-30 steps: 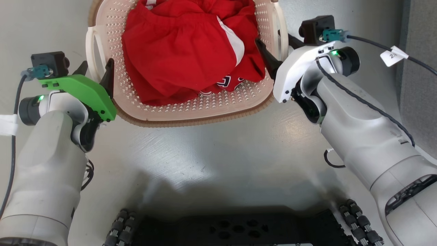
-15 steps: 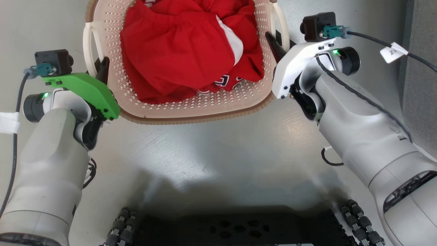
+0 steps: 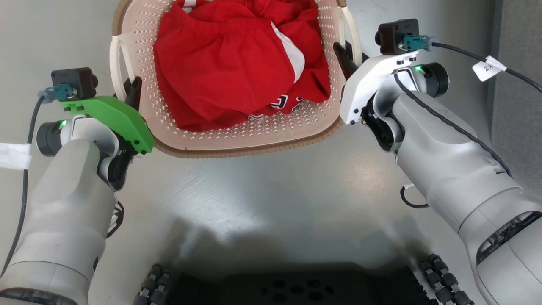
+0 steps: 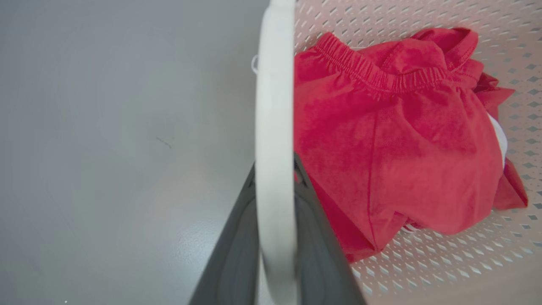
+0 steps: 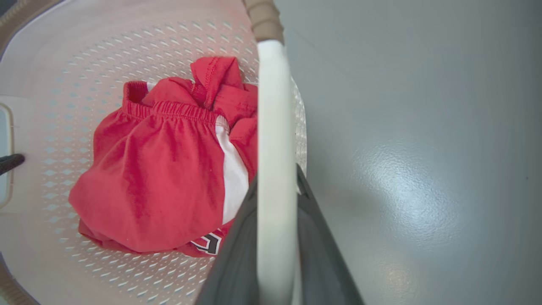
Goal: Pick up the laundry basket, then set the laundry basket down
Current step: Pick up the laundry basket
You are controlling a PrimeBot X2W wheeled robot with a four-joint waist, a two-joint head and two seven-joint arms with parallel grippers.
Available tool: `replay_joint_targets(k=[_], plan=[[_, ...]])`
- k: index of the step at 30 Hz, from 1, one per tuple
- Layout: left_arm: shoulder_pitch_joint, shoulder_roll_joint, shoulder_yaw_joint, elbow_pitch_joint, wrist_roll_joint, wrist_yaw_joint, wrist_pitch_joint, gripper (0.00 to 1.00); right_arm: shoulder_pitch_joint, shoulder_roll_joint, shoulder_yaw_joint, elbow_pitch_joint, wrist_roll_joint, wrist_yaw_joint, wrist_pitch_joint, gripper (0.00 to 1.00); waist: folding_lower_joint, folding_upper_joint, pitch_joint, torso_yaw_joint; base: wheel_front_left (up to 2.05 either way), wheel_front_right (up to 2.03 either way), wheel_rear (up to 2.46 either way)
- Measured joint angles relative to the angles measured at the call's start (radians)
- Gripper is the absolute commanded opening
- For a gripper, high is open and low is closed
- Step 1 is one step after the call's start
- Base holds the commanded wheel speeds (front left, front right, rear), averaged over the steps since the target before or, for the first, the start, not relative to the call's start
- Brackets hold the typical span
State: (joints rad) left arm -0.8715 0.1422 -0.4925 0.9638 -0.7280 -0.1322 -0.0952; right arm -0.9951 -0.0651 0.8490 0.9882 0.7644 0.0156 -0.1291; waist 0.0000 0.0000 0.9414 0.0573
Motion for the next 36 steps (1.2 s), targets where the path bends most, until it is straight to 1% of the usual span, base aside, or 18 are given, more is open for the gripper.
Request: replay_joint_targets(k=[7,15,19,27,29,36], plan=[[0.001,0.001,-0.033,0.021,-0.015,0.0,0.001,0.0,0.016,0.0,0.025,0.016,0.04,0.002,-0.002,0.0,0.0,0.0,-0.052,-0.003,0.0,0.0,0.0],[0.031,0.0,-0.066,0.038,-0.056,0.0,0.012,0.0,0.055,0.004,0.046,0.043,0.08,0.017,0.004,0.0,0.0,0.0,-0.138,-0.011,0.0,0.0,0.0],[0.067,0.0,-0.087,0.055,-0.071,-0.001,0.034,0.0,0.087,0.007,0.059,0.053,0.103,0.027,0.026,0.0,0.0,0.0,-0.189,-0.016,0.0,0.0,0.0],[0.118,-0.003,-0.12,0.071,-0.097,-0.001,0.086,0.0,0.148,0.012,0.088,0.068,0.152,0.031,0.084,0.0,0.0,0.0,-0.298,-0.029,0.0,0.0,0.0],[0.131,-0.003,-0.125,0.077,-0.107,-0.001,0.095,0.0,0.158,0.012,0.096,0.069,0.16,0.037,0.099,0.0,0.0,0.0,-0.326,-0.033,0.0,0.0,0.0],[0.178,-0.005,-0.134,0.099,-0.13,-0.004,0.127,0.0,0.195,0.021,0.112,0.077,0.197,0.037,0.149,0.0,0.0,0.0,-0.426,-0.047,0.0,0.0,0.0]])
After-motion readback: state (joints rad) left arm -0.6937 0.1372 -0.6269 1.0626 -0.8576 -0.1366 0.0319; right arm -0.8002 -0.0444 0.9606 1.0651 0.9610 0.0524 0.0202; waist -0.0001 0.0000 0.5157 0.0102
